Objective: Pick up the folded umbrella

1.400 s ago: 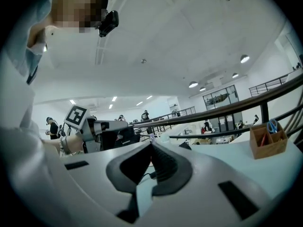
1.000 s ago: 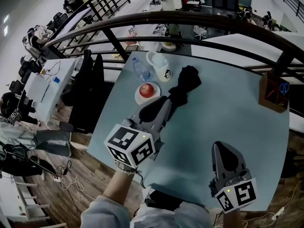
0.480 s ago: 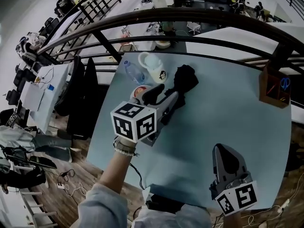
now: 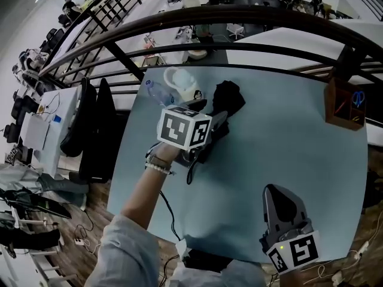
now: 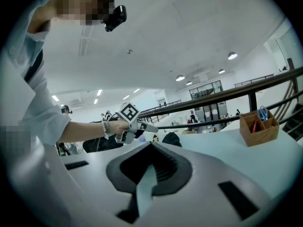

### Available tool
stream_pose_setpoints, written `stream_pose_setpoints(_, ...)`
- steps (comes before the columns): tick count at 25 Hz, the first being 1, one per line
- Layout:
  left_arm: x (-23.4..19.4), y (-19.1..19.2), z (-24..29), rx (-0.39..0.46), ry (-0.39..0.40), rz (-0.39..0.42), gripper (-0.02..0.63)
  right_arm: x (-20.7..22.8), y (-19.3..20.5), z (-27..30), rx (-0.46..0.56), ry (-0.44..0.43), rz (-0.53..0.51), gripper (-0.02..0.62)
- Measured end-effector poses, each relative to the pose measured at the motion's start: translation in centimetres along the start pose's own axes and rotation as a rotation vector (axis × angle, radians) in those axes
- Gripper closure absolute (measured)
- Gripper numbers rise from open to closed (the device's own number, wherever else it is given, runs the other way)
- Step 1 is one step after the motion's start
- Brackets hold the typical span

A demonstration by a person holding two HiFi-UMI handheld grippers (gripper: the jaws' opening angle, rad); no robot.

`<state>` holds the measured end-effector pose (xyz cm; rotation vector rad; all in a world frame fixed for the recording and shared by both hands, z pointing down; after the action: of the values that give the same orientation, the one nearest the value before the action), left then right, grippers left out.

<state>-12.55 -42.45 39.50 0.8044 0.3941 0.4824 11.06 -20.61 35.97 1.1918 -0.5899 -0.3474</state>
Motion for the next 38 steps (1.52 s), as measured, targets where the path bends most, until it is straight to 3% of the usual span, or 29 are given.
stream_pose_setpoints(7,-1.6,0.9,4.5,-0.115,0.025,0.023,0.345,-0.2,1.0,0.7,-0.031,0.037,-0.01,0.595)
stream_pose_setpoints(15,-4.2,2.2,9.1,-0.261,0.041,-0.057,0.345,0.2,1.6,1.0,-0.043,0.065,0.02,0.595)
stream_pose_setpoints(19,-4.9,2.6,10.9,-0.324,0.031,-0.042,0.345,0.4,2.0,1.2,-0.037,0.072,0.038,0.595)
stream_pose_setpoints(25,-5.8,2.9,12.7,-0.37,0.044,-0.105,0.345,0.9,2.3,1.2,-0.044,0.092,0.053,0.595)
stream_pose_setpoints(38,-6.6,3.5,15.0,-0.547,-0.046,-0.01,0.344,1.5,2.7,1.9,-0.051,0.087,0.077,0.595)
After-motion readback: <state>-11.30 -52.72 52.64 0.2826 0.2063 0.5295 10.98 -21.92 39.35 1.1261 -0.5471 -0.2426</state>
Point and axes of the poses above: the fingertips, and each gripper's own axes: z forward along the fingers, x to its right, y out of its underside, the point moved 9 cm from there along -z, backward along the fingers, and after that the axes turned 1 degree about y, right-handed, at the moved point
